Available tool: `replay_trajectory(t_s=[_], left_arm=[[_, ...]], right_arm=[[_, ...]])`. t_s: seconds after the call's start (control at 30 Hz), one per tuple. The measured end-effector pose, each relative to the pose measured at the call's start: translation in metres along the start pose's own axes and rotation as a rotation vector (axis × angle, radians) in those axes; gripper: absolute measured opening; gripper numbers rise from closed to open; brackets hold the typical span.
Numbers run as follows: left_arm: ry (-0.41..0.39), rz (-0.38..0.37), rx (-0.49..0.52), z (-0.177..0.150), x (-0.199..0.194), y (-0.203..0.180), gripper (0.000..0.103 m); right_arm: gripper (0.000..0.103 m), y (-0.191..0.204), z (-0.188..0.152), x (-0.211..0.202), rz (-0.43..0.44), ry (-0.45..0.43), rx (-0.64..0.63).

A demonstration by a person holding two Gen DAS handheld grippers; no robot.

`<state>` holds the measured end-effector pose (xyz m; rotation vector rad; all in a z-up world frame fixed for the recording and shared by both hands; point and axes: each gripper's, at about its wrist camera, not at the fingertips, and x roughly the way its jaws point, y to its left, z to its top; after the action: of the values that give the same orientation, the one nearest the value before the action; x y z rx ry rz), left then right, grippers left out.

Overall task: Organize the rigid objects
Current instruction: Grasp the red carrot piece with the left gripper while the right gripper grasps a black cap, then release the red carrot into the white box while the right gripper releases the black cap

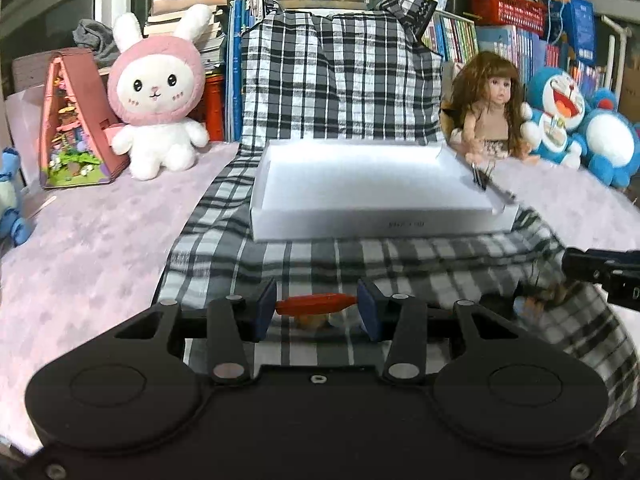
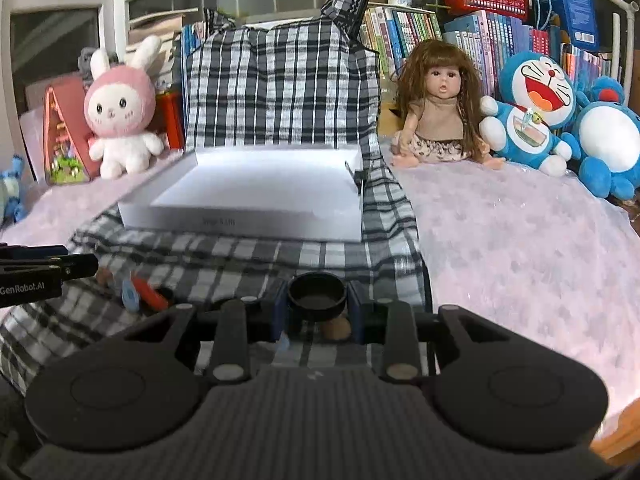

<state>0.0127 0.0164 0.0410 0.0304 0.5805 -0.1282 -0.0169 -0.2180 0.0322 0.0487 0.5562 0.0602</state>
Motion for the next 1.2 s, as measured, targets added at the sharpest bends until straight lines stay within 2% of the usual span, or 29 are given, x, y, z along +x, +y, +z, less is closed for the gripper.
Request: replay_trajectory(t_s=[0.13,0.3,0.4,0.57,0.7,0.93,1.2], left_arm=[[0.015,-0.022,-0.003,0.029,0.011,0.005,0.042],[0.063,-0.076,-0.059,0.066,0.036,0.013,0.042],[0.073,-0.076,-0.049,0.088,0.053,0.013,0.042],[0.168,-0.152,-0.080,0.119,0.095,0.014,0.042],[0.233,-0.155,-0.087,0.139,0.135,0.011,0.042],[0.268,-0.128,-0.090,0.146,0.185,0.003,0.042],[0.302,-0.112,-0.092,0.135,0.219,-0.001,0.042]], right_arm=[[0.037,-0.005,0.025,0.012,0.032,0.013,0.014],[0.037,-0.012,0.056,0.037,0.065,0.047,0.051],[0.037,-0.014,0.076,0.058,0.082,0.088,0.065],[0.037,-0.013,0.105,0.099,0.105,0.172,0.082],[0.037,-0.009,0.123,0.129,0.102,0.223,0.083],[0.037,0.001,0.133,0.177,0.077,0.292,0.061],[0.037,0.005,0.126,0.210,0.071,0.342,0.067]])
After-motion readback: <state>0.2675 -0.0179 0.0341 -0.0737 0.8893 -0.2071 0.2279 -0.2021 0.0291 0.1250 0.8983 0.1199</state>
